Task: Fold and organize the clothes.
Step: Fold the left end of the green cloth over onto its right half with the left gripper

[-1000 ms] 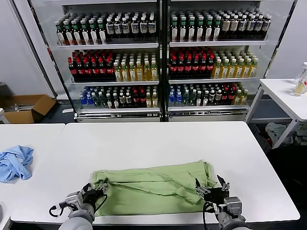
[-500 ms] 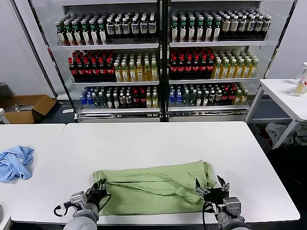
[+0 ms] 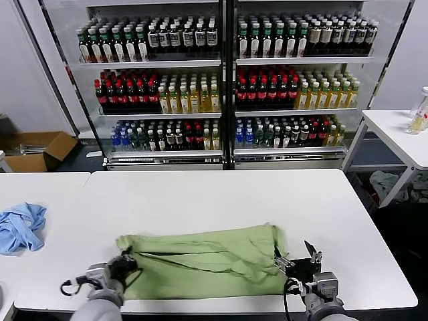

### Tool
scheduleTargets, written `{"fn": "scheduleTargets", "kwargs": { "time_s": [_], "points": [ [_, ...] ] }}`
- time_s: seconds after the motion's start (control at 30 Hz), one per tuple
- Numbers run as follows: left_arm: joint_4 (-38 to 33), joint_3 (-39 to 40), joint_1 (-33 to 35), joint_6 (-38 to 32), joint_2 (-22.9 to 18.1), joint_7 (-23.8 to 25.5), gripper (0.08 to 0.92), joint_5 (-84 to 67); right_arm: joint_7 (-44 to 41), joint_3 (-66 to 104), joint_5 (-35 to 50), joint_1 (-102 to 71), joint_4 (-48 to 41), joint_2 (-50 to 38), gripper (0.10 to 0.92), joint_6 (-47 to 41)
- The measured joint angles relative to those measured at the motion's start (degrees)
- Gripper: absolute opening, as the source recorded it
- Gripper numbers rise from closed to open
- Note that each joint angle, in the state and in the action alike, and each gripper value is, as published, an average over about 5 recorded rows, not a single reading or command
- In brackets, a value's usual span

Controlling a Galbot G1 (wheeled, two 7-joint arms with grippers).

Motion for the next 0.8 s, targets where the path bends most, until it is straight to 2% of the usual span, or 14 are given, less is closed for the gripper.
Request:
{"fn": "scheduleTargets", "kwargs": {
  "time_s": [0.27, 0.43, 0.6, 0.8],
  "points": [
    [-0.45, -11.45, 2.81, 1.02, 7.13, 2.5, 0.088, 4.32, -0.01, 0.1, 0.1, 1.08, 0.45, -0.24, 0.823, 0.08],
    [-1.91, -14.78, 3.1, 1.24, 9.6, 2.48, 0.088, 2.74, -0.03, 0.73, 0.46, 1.71, 0.52, -0.8, 0.823, 0.06],
    [-5.98, -12.97, 2.5, 1.35, 9.18, 1.39, 0.088, -3.47, -0.04, 1.45, 0.59, 1.76, 0.52, -1.16, 0.823, 0.04],
    [-10.16, -6.64, 1.29, 1.42, 5.02, 0.33, 0.088, -13.0, 0.16, 1.22, 0.31, 2.22, 0.05, -0.67, 0.823, 0.03]
  ]
}}
